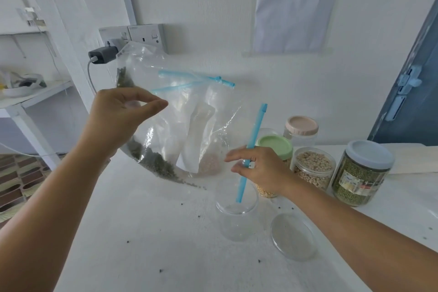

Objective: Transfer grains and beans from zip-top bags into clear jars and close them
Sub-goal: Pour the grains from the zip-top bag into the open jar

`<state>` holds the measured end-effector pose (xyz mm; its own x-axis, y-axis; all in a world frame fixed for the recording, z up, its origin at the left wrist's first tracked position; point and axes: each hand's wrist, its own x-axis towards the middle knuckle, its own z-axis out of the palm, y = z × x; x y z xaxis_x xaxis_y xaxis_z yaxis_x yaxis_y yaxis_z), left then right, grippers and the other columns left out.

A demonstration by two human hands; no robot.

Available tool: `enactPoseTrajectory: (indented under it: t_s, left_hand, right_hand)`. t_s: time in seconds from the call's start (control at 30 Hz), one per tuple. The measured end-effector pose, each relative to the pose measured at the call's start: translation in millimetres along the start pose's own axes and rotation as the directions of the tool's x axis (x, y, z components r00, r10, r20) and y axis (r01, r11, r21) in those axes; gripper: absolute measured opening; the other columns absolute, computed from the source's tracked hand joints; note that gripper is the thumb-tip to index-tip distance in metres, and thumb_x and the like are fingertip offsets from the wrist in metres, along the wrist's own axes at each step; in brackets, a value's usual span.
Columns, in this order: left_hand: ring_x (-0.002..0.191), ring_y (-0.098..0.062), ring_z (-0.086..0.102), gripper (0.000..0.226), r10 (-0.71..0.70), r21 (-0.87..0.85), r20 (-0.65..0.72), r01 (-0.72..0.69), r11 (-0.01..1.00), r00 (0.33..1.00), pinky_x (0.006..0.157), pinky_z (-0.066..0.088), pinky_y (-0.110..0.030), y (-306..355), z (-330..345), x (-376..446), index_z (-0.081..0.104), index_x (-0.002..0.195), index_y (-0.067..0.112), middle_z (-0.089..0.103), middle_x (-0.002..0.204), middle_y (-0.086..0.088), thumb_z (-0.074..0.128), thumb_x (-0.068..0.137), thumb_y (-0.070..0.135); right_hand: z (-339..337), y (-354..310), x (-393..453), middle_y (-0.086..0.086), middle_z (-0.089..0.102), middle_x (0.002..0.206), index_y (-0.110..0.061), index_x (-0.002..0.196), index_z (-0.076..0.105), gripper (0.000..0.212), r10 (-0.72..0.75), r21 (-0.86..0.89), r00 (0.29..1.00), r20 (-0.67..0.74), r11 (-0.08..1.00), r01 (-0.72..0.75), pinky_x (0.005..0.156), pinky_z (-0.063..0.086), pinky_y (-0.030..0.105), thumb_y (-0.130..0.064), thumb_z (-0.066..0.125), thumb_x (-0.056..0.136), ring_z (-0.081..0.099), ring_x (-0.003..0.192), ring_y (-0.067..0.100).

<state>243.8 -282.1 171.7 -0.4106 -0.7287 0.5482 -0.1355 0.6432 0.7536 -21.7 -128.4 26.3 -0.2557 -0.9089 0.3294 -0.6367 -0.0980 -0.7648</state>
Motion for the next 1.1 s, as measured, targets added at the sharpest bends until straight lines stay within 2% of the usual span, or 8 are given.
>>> enactPoseTrajectory:
  t_s: [0.17,0.3,0.43,0.53,0.63,0.77,0.93,1.1]
  left_hand:
    - [0.080,-0.037,0.064,0.011,0.059,0.017,-0.018,-0.058,0.998,0.998,0.085,0.054,-0.040,3,3,7,0.082,0.083,0.037,0.071,0.094,-0.025,0.090,0.079,0.044]
    - [0.081,-0.037,0.064,0.014,0.069,0.047,-0.005,-0.069,0.997,0.998,0.079,0.052,-0.034,1,6,9,0.082,0.085,0.036,0.072,0.087,-0.016,0.089,0.078,0.046]
    - [0.091,-0.040,0.067,0.015,0.078,0.053,-0.019,-0.077,0.996,0.997,0.091,0.057,-0.047,-2,5,9,0.082,0.086,0.037,0.075,0.092,-0.014,0.089,0.078,0.047]
    - [0.092,-0.045,0.065,0.015,0.091,0.052,-0.032,-0.090,0.995,0.995,0.084,0.054,-0.040,1,2,13,0.081,0.086,0.038,0.073,0.094,-0.021,0.089,0.078,0.048]
    - [0.090,-0.045,0.064,0.015,0.116,0.055,-0.025,-0.115,0.992,0.993,0.085,0.057,-0.046,6,1,13,0.081,0.087,0.038,0.072,0.093,-0.023,0.088,0.079,0.047]
    - [0.089,-0.041,0.065,0.012,0.132,0.051,-0.027,-0.130,0.990,0.991,0.089,0.057,-0.045,9,5,11,0.080,0.086,0.040,0.072,0.092,-0.023,0.088,0.080,0.046]
    - [0.089,-0.040,0.064,0.011,0.141,0.025,-0.038,-0.140,0.990,0.989,0.085,0.054,-0.037,11,5,14,0.080,0.085,0.040,0.072,0.092,-0.023,0.088,0.080,0.045]
    - [0.090,-0.033,0.067,0.010,0.160,0.020,-0.038,-0.159,0.987,0.986,0.088,0.055,-0.036,16,4,15,0.080,0.084,0.040,0.072,0.093,-0.024,0.088,0.081,0.043]
  right_hand:
    - [-1,-3,2,-0.025,0.073,0.118,-0.029,0.110,0.081,0.023,-0.031,0.029,0.997,-0.064,0.999,0.033,0.110,0.046,0.024,-0.016,0.080,0.091,0.063,0.120,-0.003]
    - [0,-7,3,-0.024,0.073,0.119,-0.028,0.112,0.080,0.022,-0.039,0.015,0.998,-0.039,0.999,0.040,0.112,0.045,0.024,-0.018,0.078,0.093,0.063,0.119,-0.004]
    - [3,-8,0,-0.027,0.072,0.118,-0.028,0.112,0.081,0.021,-0.028,0.057,1.000,-0.015,0.998,0.029,0.111,0.045,0.022,-0.018,0.077,0.094,0.062,0.119,-0.006]
    - [4,-11,1,-0.028,0.071,0.120,-0.030,0.112,0.080,0.022,-0.033,0.068,0.999,0.000,0.997,0.033,0.112,0.044,0.022,-0.019,0.077,0.094,0.061,0.122,-0.007]
    - [3,-12,-1,-0.024,0.070,0.126,-0.035,0.113,0.079,0.024,-0.033,0.072,0.999,0.023,0.997,0.031,0.112,0.043,0.020,-0.019,0.075,0.096,0.057,0.126,-0.008]
    - [-1,-10,-4,-0.025,0.064,0.133,-0.047,0.116,0.075,0.032,0.038,-0.049,0.985,0.166,0.998,-0.030,0.108,0.044,0.015,-0.022,0.073,0.097,0.055,0.127,-0.007]
    - [-3,-6,-5,-0.013,0.077,0.103,-0.027,0.112,0.079,0.028,0.050,0.021,0.994,0.096,0.998,-0.053,0.095,0.056,0.019,-0.007,0.076,0.092,0.071,0.101,0.001]
    - [-1,-9,-5,-0.016,0.077,0.098,-0.031,0.102,0.082,0.019,0.019,-0.010,0.999,0.051,1.000,-0.018,0.085,0.050,0.009,-0.020,0.084,0.087,0.070,0.095,0.001]
